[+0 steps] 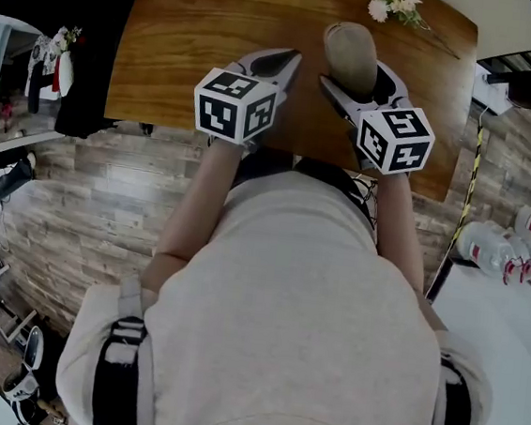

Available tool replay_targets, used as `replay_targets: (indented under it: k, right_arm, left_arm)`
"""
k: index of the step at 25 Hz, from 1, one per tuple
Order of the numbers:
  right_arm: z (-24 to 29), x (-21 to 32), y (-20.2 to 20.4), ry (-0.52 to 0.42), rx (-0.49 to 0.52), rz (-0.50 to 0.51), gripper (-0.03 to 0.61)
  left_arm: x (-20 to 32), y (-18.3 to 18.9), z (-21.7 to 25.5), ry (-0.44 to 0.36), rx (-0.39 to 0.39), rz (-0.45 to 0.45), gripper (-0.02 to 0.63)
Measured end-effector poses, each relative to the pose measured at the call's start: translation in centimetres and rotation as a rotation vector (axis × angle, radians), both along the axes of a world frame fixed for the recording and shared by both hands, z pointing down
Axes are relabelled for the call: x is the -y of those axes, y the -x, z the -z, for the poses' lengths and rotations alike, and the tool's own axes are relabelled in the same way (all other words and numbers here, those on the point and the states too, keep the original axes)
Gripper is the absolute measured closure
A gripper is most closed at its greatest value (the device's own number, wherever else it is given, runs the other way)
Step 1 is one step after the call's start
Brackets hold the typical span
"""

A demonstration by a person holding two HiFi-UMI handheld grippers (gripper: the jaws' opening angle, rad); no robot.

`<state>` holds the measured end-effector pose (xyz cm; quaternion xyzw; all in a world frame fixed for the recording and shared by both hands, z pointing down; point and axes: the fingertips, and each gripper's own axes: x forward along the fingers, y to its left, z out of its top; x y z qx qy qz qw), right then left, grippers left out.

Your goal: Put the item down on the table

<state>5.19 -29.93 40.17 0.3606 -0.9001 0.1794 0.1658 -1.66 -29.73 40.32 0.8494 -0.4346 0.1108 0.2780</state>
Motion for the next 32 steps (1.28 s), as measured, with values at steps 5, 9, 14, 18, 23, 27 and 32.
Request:
replay_targets:
  k: [5,9,14,18,23,27,32]
  right_arm:
    - [0.3,0.2,0.7,0.003,-0.029,0.023,0.166]
    - [0.4,0.6,0.9,0.005,-0.044,0.022,0.166]
    - [-0.2,1.0,1.3,0.02,-0.079,0.038,0.166]
    - [-1.4,0.9,2.2,0.044,-0.113,0.06,0.166]
    - [-3.6,0.5,3.4,0.091,-0.142,0.084,0.166]
    - [-5.7,-0.1,4.2,0.133,-0.178,0.11,0.166]
    - [-9.0,0.6,4.2,0.178,-0.226,0.102,0.166]
  left_arm:
    - [0.9,0.5,0.6,-0.018,-0.018,-0.005,0.603]
    - [1.2,0.9,1.0,-0.039,-0.022,-0.011,0.603]
    - [0.6,1.7,0.5,-0.032,-0.039,0.002,0.603]
    - [0.0,2.9,-0.6,-0.01,-0.054,0.022,0.603]
    - [-0.8,4.3,-2.6,0.035,-0.06,0.051,0.603]
    - [-1.8,5.2,-4.9,0.093,-0.076,0.073,0.603]
    - [-2.3,6.5,-6.9,0.132,-0.085,0.091,0.603]
